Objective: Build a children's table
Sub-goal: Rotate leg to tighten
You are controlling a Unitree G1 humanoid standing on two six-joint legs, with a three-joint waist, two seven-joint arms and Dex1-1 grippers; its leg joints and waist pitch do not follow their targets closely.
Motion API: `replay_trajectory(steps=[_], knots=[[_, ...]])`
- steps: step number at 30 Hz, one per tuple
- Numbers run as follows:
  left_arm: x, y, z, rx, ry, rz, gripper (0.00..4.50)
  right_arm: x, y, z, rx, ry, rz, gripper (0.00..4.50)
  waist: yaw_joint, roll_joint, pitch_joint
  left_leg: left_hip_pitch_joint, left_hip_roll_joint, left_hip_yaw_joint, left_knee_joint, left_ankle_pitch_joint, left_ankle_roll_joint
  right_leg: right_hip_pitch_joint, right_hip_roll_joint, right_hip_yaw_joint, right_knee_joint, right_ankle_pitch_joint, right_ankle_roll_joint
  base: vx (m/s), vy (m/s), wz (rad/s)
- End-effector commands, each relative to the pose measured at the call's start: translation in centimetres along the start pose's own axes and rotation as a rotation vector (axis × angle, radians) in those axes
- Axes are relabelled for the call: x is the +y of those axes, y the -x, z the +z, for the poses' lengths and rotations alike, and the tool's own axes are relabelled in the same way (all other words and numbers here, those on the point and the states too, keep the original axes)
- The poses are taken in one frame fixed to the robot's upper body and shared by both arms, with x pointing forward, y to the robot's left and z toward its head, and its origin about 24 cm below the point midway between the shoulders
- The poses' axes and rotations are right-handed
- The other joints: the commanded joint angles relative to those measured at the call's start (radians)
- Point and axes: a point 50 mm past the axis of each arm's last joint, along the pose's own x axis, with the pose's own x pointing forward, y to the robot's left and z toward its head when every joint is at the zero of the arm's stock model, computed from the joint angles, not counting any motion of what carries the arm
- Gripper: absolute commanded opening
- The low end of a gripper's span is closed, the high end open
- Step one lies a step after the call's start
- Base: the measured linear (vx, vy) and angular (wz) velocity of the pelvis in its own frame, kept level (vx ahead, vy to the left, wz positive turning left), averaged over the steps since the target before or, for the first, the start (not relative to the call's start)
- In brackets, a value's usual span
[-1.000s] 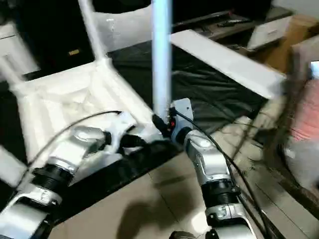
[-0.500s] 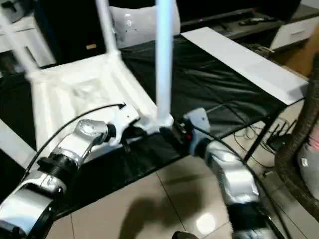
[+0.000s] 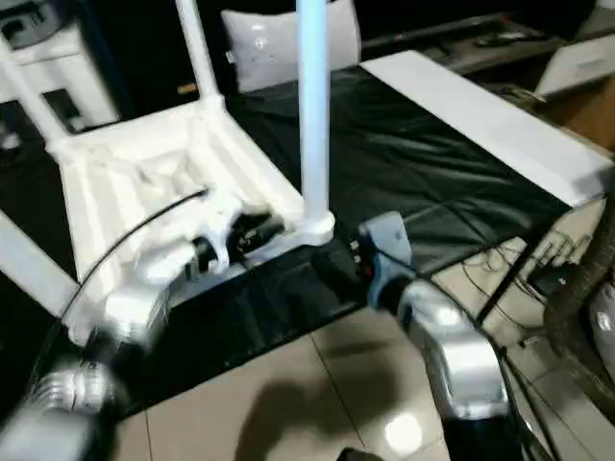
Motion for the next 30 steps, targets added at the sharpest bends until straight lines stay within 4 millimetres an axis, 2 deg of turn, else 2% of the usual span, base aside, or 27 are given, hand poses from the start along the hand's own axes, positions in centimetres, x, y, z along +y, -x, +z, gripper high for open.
replay_trajectory(steps=[1,2,3,4,5,6,7,8,9,10,11,12,14,15,16,17,18,19,20,21,22,23,24,25,27,28,30], knots=[[-0.1,0.9,0.7,-0.034,0.012,0.04,1.81,0.4,0.0,0.1,0.0,0.031,-0.004,4.5,0.002,-0.016,-0.062,-0.011,0.009,0.021,-0.06,-0.094,0.111,0.072,-0.054,0.054,-0.076,-0.402,-0.045,0.0,0.0,0.0],[-1.0,1.8,0.3,-0.043,0.027,0.081,1.86,0.6,-0.1,0.0,-0.006,0.084,-0.001,4.5,0.005,-0.037,-0.059,-0.071,0.011,-0.04,-0.08,-0.119,0.124,0.124,-0.075,0.005,-0.041,-0.369,-0.043,-0.022,-0.04,0.2],[-1.0,1.8,0.3,-0.043,0.027,0.081,2.04,0.6,-0.1,0.0,-0.006,0.084,-0.001,4.5,-0.002,-0.013,-0.062,-0.06,0.031,-0.062,-0.086,-0.136,0.124,0.119,-0.069,-0.001,-0.033,-0.327,-0.04,-0.022,-0.04,0.2],[-2.0,2.8,-0.3,-0.056,0.055,0.124,2.2,0.7,-0.1,-0.2,-0.009,0.122,0.011,4.5,-0.029,-0.022,-0.048,-0.066,0.069,-0.117,-0.117,-0.233,0.14,0.111,-0.052,0.012,-0.004,-0.302,-0.016,-0.005,-0.074,0.42],[-2.1,3.1,-0.4,-0.057,0.067,0.14,2.25,0.7,-0.1,-0.3,-0.006,0.134,0.014,4.5,-0.039,-0.001,-0.046,-0.028,0.11,-0.181,-0.155,-0.331,0.168,0.091,-0.031,0.027,0.055,-0.284,-0.054,0.01,-0.091,0.53],[-2.2,3.3,-0.6,-0.054,0.082,0.155,2.27,0.7,-0.2,-0.4,-0.002,0.147,0.015,4.5,-0.052,-0.016,-0.03,-0.019,0.099,-0.204,-0.153,-0.366,0.208,0.068,-0.019,0.066,0.081,-0.3,-0.108,0.01,-0.091,0.53],[-2.2,3.3,-0.6,-0.054,0.082,0.155,2.35,0.7,-0.2,-0.4,-0.002,0.147,0.015,4.5,-0.047,-0.023,-0.027,-0.029,0.08,-0.202,-0.146,-0.392,0.193,0.074,-0.03,0.08,0.075,-0.321,-0.144,-0.003,-0.144,0.68],[-2.3,3.5,-0.8,-0.053,0.106,0.167,2.5,0.7,-0.2,-0.5,0.006,0.155,0.026,4.5,-0.017,-0.057,-0.021,-0.057,-0.026,-0.14,-0.068,-0.37,0.099,0.073,-0.07,0.103,-0.02,-0.473,-0.171,-0.019,-0.178,0.75],[-2.4,3.9,-1.5,-0.023,0.098,0.198,2.63,0.9,-0.2,-0.5,0.015,0.176,0.041,4.5,0.01,-0.092,-0.025,0.004,-0.094,-0.037,0.084,-0.166,0.05,0.035,-0.149,0.049,-0.115,-0.815,-0.045,-0.019,-0.178,0.75],[-2.4,3.9,-1.5,-0.022,0.098,0.198,2.69,0.9,-0.2,-0.5,0.015,0.176,0.041,4.5,0.011,-0.116,-0.03,-0.041,-0.086,-0.02,0.103,-0.1,0.051,0.059,-0.157,0.045,-0.109,-0.856,0.064,-0.023,-0.151,0.51],[-2.7,4.2,-2.0,0.003,0.102,0.214,2.81,0.7,-0.1,-0.7,0.022,0.183,0.049,4.5,0.045,-0.11,-0.032,-0.049,-0.06,-0.015,0.104,-0.064,0.077,0.07,-0.203,0.058,-0.107,-0.802,0.177,-0.028,-0.086,0.43],[-2.9,4.4,-2.3,0.02,0.092,0.22,2.81,0.6,-0.1,-0.8,0.027,0.184,0.054,4.5,0.059,-0.114,-0.031,-0.076,-0.036,-0.022,0.123,-0.094,0.102,0.097,-0.261,0.081,-0.083,-0.721,0.209,-0.028,-0.086,0.43],[-3.0,4.7,-2.4,0.038,0.087,0.228,3.04,0.5,0.0,-0.9,0.028,0.185,0.056,4.5,0.069,-0.104,-0.037,-0.103,-0.007,-0.051,0.156,-0.122,0.104,0.132,-0.348,0.116,-0.075,-0.577,0.145,-0.035,-0.015,0.53],[-3.0,5.0,-2.3,0.036,0.078,0.233,3.11,0.2,0.0,-0.9,0.02,0.177,0.048,4.5,0.074,-0.088,-0.033,-0.094,0.016,-0.064,0.171,-0.118,0.073,0.135,-0.374,0.093,-0.085,-0.484,0.054,-0.04,0.005,0.51],[-3.1,5.5,-2.3,0.034,0.094,0.244,3.26,0.3,-0.1,-0.6,-0.016,0.134,0.06,4.5,0.078,-0.078,-0.03,-0.077,0.02,-0.061,0.158,-0.103,0.059,0.129,-0.349,0.072,-0.089,-0.46,0.001,-0.057,0.046,0.45],[-3.1,5.5,-2.3,0.034,0.094,0.244,3.26,0.3,-0.1,-0.6,-0.016,0.134,0.06,4.5,0.084,-0.072,-0.034,-0.081,0.014,-0.042,0.109,-0.039,0.083,0.144,-0.272,0.015,-0.074,-0.396,-0.09,-0.063,0.083,0.41],[-3.1,5.8,-2.3,0.035,0.091,0.259,3.26,0.4,0.0,-0.4,-0.042,0.113,0.081,4.5,0.084,-0.064,-0.034,-0.07,0.015,-0.039,0.073,0.001,0.107,0.144,-0.231,-0.012,-0.068,-0.378,-0.115,-0.063,0.083,0.41],[-3.0,6.1,-2.3,0.027,0.107,0.27,3.56,0.5,0.1,-0.3,-0.051,0.097,0.1,4.5,0.071,-0.032,-0.035,0.015,0.052,-0.036,-0.022,-0.005,0.127,0.065,-0.078,-0.005,-0.005,-0.358,-0.106,-0.065,0.148,0.32],[-3.1,6.3,-2.3,0.023,0.118,0.278,3.56,0.6,0.2,-0.3,-0.053,0.091,0.113,4.5,0.043,-0.019,-0.036,0.029,0.114,-0.048,-0.065,-0.122,0.13,0.051,-0.036,0.023,0.064,-0.256,-0.081,-0.07,0.176,0.13],[-3.1,6.4,-2.3,0.021,0.123,0.282,3.66,0.6,0.2,-0.3,-0.049,0.093,0.118,4.5,0.05,-0.021,-0.026,0.028,0.118,-0.034,-0.092,-0.326,0.059,0.041,-0.027,0.062,0.064,-0.186,-0.08,-0.07,0.176,0.13],[-3.2,6.4,-2.5,0.031,0.105,0.281,3.66,0.6,0.3,-0.4,-0.052,0.102,0.122,4.5,0.048,-0.045,-0.022,0.033,0.116,-0.026,-0.103,-0.431,0.012,0.038,-0.03,0.078,0.05,-0.175,-0.082,-0.061,0.135,0.13],[-3.2,6.4,-2.5,0.033,0.103,0.281,3.77,0.6,0.3,-0.4,-0.053,0.103,0.122,4.5,0.05,-0.043,-0.017,0.037,0.103,-0.017,-0.107,-0.525,-0.037,0.037,-0.035,0.093,0.036,-0.193,-0.085,-0.043,0.076,0.22],[-3.3,6.5,-2.7,0.041,0.089,0.279,4.0,0.6,0.3,-0.5,-0.056,0.11,0.124,4.5,0.035,-0.065,0.002,0.07,0.036,0.022,-0.081,-0.655,-0.079,0.01,-0.048,0.121,-0.034,-0.462,-0.067,-0.043,0.076,0.22],[-2.7,6.9,-3.0,0.065,0.071,0.335,4.06,0.7,0.1,-0.4,-0.082,0.109,0.112,4.5,0.035,-0.075,0.0,0.086,0.014,0.022,-0.065,-0.626,-0.042,0.01,-0.063,0.127,-0.065,-0.659,-0.019,0.0,0.0,0.0],[-2.5,7.2,-3.1,0.072,0.076,0.364,4.12,0.8,0.0,-0.3,-0.093,0.097,0.109,4.5,0.024,-0.076,-0.003,0.071,0.012,0.011,-0.068,-0.559,-0.009,0.033,-0.076,0.128,-0.077,-0.729,0.016,0.0,0.0,0.0],[-2.2,7.4,-3.1,0.079,0.069,0.387,4.23,0.7,-0.2,-0.2,-0.096,0.105,0.096,4.5,0.014,-0.082,-0.009,0.042,0.019,0.001,-0.083,-0.493,0.008,0.061,-0.079,0.128,-0.074,-0.686,0.026,0.0,0.0,0.0],[-1.8,7.8,-2.8,0.059,0.071,0.416,4.35,0.6,-0.3,-0.2,-0.1,0.134,0.092,4.5,0.011,-0.08,-0.022,0.022,0.028,-0.002,-0.088,-0.381,0.021,0.066,-0.084,0.146,-0.059,-0.539,-0.019,0.0,0.0,0.0]])
